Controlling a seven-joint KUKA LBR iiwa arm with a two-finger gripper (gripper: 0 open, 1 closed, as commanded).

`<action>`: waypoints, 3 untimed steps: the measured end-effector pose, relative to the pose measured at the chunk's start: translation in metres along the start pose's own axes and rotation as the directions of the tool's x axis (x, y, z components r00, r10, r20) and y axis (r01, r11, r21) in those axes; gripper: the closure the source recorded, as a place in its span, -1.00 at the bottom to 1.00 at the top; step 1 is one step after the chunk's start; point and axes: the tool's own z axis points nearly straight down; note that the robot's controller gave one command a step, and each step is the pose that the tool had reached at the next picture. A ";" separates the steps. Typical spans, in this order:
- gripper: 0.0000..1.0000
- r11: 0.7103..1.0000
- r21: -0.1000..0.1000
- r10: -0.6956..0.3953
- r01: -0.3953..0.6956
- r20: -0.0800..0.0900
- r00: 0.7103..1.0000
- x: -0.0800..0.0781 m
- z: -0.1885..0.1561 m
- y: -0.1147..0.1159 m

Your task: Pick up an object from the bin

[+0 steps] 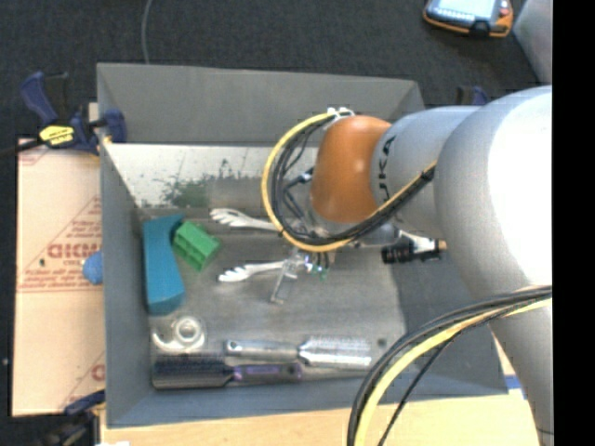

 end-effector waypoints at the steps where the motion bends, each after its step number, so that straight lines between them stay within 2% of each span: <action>1: -1.00 0.951 0.002 -0.310 0.310 0.016 0.950 -0.022 -0.001 -0.014; 2: 1.00 1.000 -0.002 -0.013 0.013 0.005 1.000 0.011 -0.010 0.002; 3: 1.00 1.000 -0.002 -0.013 0.013 0.005 1.000 0.011 -0.010 0.002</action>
Offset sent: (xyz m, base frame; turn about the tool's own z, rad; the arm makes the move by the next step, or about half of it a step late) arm -0.0102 0.0061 0.0096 -0.0090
